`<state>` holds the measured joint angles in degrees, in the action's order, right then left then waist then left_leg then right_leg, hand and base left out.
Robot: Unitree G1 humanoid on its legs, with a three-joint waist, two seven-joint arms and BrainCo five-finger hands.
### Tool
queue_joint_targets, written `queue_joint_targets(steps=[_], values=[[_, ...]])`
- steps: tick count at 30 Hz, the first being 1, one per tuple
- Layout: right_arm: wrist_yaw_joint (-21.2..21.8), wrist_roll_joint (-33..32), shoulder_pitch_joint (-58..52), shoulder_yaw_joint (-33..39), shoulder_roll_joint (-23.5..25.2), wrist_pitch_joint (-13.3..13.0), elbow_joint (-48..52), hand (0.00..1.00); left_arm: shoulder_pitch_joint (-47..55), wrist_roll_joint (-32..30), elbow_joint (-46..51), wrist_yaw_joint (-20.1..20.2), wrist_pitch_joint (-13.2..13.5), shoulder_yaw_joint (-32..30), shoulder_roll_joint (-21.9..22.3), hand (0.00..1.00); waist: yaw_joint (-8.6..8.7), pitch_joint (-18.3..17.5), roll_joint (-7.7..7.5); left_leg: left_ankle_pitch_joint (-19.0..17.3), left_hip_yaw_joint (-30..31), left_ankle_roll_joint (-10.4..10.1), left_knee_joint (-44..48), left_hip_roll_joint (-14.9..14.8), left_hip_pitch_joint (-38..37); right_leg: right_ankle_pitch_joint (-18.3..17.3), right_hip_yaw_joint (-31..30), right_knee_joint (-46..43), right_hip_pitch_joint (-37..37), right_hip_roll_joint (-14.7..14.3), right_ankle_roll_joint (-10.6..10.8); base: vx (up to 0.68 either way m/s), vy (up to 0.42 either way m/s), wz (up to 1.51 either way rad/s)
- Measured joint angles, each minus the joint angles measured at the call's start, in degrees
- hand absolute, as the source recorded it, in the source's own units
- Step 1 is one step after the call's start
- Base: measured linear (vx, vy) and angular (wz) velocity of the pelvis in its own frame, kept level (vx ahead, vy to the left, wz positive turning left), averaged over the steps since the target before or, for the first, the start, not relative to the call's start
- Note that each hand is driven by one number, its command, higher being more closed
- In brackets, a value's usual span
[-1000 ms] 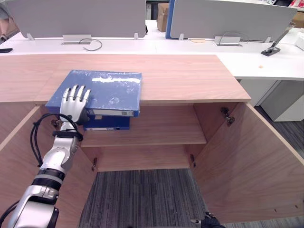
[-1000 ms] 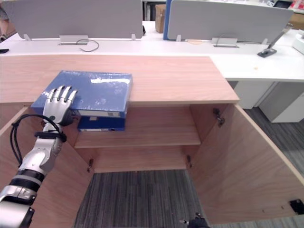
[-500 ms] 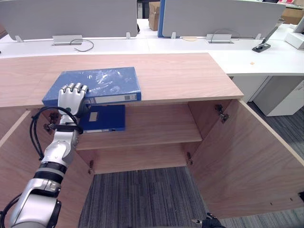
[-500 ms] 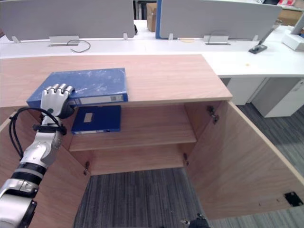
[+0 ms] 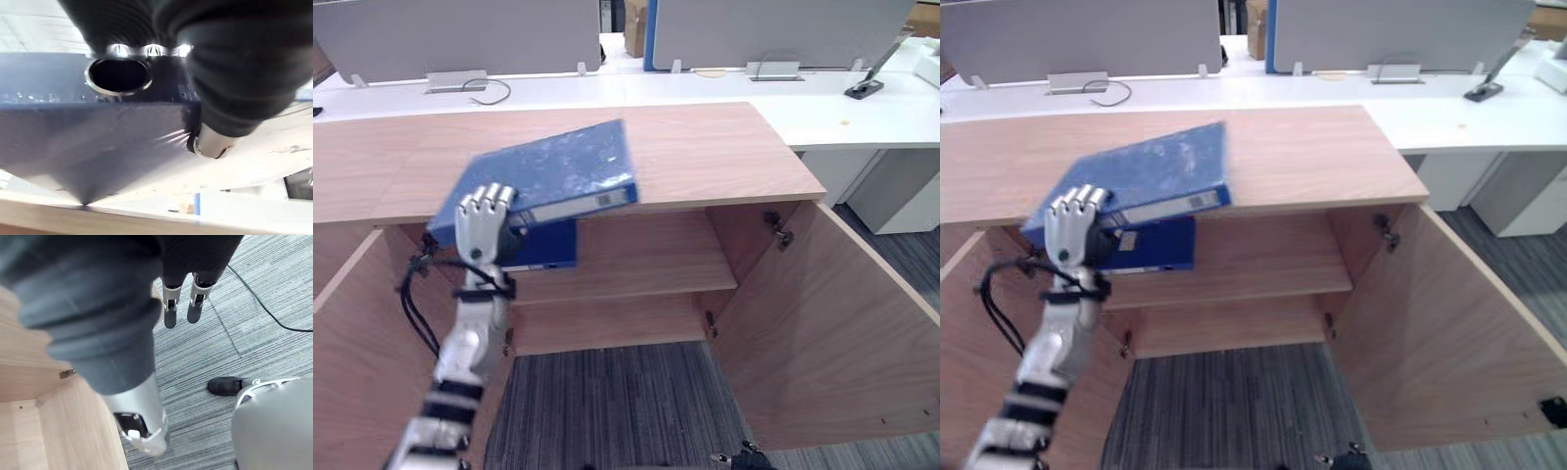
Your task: Walk over to the cabinet, pick up the folder, carry it to the office cabinet, place the folder inside the office cabinet, then close the office cabinet door
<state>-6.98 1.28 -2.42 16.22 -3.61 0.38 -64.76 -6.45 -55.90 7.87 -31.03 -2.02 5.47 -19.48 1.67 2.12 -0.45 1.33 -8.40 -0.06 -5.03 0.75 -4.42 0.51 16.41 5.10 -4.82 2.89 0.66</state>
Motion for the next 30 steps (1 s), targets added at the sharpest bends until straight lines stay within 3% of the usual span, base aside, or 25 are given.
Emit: queue_joint_targets(steps=[4, 5, 6, 7, 8, 9, 10, 12, 15, 16, 18, 21, 24, 27, 30], values=[[-0.29, -1.02, -0.28, 0.06, 0.53, 0.07, -0.16, 0.00, 10.73, 9.10, 12.34, 0.12, 6.57, 3.50, 6.48, 1.00, -1.10, -0.25, 0.15, 0.09, 1.06, 0.14, 0.02, -0.04, 0.81, -0.18, 0.81, -0.29, 0.32, 0.51, 0.27, -0.01, -0.003, 0.14], [-0.34, -2.02, -0.67, 0.04, 0.57, 0.12, -0.21, 0.00, 13.76, 14.68, 15.07, 1.03, 9.30, 4.30, 8.33, 1.00, -1.37, -0.86, 0.37, 0.17, 1.51, 0.26, 0.02, -0.01, 1.52, -0.21, 1.19, -0.30, 0.56, 0.60, 0.33, -0.01, -0.021, 0.22], [-0.34, -2.52, -0.62, 0.02, 0.58, 0.30, -0.15, 0.00, 15.88, 24.04, 16.34, 3.59, 12.74, 4.32, 8.75, 1.00, -1.61, -0.78, 0.66, 0.38, 2.10, 0.53, 0.01, 0.38, 1.48, -0.21, 1.91, -0.30, 0.52, 0.36, 0.34, -0.01, -0.026, 0.24], [-0.32, -2.76, -0.74, 0.03, 0.58, 0.37, -0.15, 0.00, 16.68, 29.74, 16.52, 5.12, 14.31, 4.27, 8.67, 1.00, -1.67, -0.87, 0.84, 0.43, 2.42, 0.58, 0.01, 0.41, 1.40, -0.23, 2.22, -0.30, 0.35, 0.38, 0.37, -0.02, -0.026, 0.21], [-0.20, -4.04, -0.62, -0.10, 0.60, 0.52, -0.01, 0.00, 18.28, 42.77, 16.29, 9.16, 16.67, 3.93, 8.63, 1.00, -1.86, -1.04, 1.11, 0.50, 2.64, 0.64, 0.00, 0.45, 1.23, -0.24, 2.45, -0.30, -0.28, 0.42, 0.38, -0.01, -0.017, 0.12], [-0.14, -4.99, -0.51, -0.44, 0.73, 0.53, 0.45, 0.00, 19.31, 48.83, 16.31, 11.04, 17.32, 3.85, 8.65, 1.00, -2.06, -1.06, 1.13, 0.58, 2.67, 0.65, 0.00, 0.46, 1.22, -0.24, 2.50, -0.30, -0.31, 0.43, 0.38, -0.02, -0.010, 0.07], [0.00, -8.32, -0.56, -2.70, 1.01, 0.42, 2.76, 0.00, 22.11, 61.74, 15.92, 15.47, 17.71, 3.69, 8.73, 1.00, -2.07, -1.00, 1.11, 0.77, 2.70, 0.72, 0.03, 0.37, 1.36, -0.19, 2.51, -0.34, -0.30, 0.56, 0.41, 0.00, 0.000, 0.00], [0.00, -11.72, -0.68, -5.07, 1.08, 0.12, 5.40, 0.00, 25.45, 71.30, 14.73, 19.13, 17.15, 3.69, 9.31, 1.00, -2.06, -1.01, 1.14, 0.85, 2.71, 0.72, 0.02, 0.13, 1.38, -0.20, 2.52, -0.50, -0.24, 0.79, 0.42, -0.05, 0.006, 0.01], [-1.11, -18.57, -1.93, -9.53, 2.25, -0.57, 19.46, 0.00, 32.51, 92.48, 12.09, 25.85, 14.66, 4.15, 10.36, 1.00, -2.19, -0.75, 1.09, 0.89, 2.78, 0.80, -0.18, 0.13, 1.41, -0.34, 2.53, -0.97, -0.02, 0.89, 0.62, -0.05, -0.003, 0.01], [-1.21, -18.97, -1.98, -9.75, 2.34, -0.64, 20.76, 0.00, 32.89, 94.01, 12.02, 26.21, 14.52, 4.25, 10.39, 1.00, -2.20, -0.75, 1.08, 0.90, 2.78, 0.81, -0.18, 0.13, 1.41, -0.35, 2.53, -1.01, -0.01, 0.90, 0.64, -0.04, -0.002, 0.00], [-1.90, -21.26, -2.36, -11.67, 2.87, -2.09, 33.40, 0.00, 34.82, 101.88, 11.97, 27.82, 13.70, 4.27, 11.59, 1.00, -2.33, -0.69, 0.97, 0.92, 2.77, 0.84, 0.00, 0.15, 1.31, -0.49, 2.53, -1.38, 0.06, 1.01, 0.80, 0.00, 0.000, 0.00], [-2.21, -22.75, -2.66, -14.03, 3.27, -4.99, 50.00, 0.00, 34.97, 106.11, 11.99, 28.43, 13.61, 3.85, 13.38, 1.00, -2.88, -0.60, 0.82, 0.95, 2.78, 0.88, 0.04, 0.22, 1.24, -0.51, 2.56, -1.48, 0.04, 1.12, 0.83, 0.00, 0.000, 0.00], [-1.41, -24.34, -1.34, -16.42, 3.91, -7.28, 60.61, 0.00, 34.96, 106.13, 12.31, 28.80, 13.47, 3.05, 13.89, 1.00, -2.96, -0.46, 0.61, 0.94, 2.78, 0.88, 0.05, 0.23, 1.13, -0.53, 2.57, -1.48, -0.06, 1.13, 0.83, 0.00, 0.000, 0.00], [0.73, -24.95, 1.90, -18.48, 3.73, -7.55, 69.13, 0.00, 34.94, 105.03, 14.14, 29.56, 12.70, 2.26, 14.17, 1.00, -3.16, -0.36, 0.45, 0.92, 2.78, 0.89, 0.06, 0.23, 0.95, -0.53, 2.58, -1.49, -0.22, 1.13, 0.83, 0.00, 0.000, 0.00], [3.79, -25.84, 9.41, -20.07, 1.91, -9.57, 72.03, 0.00, 34.37, 102.08, 14.71, 32.47, 12.69, 1.47, 14.14, 1.00, -3.32, -0.35, 0.43, 0.88, 2.77, 0.93, 0.05, 0.23, 0.33, -0.55, 2.56, -1.58, -0.78, 1.15, 0.82, -0.01, -0.003, 0.00]])
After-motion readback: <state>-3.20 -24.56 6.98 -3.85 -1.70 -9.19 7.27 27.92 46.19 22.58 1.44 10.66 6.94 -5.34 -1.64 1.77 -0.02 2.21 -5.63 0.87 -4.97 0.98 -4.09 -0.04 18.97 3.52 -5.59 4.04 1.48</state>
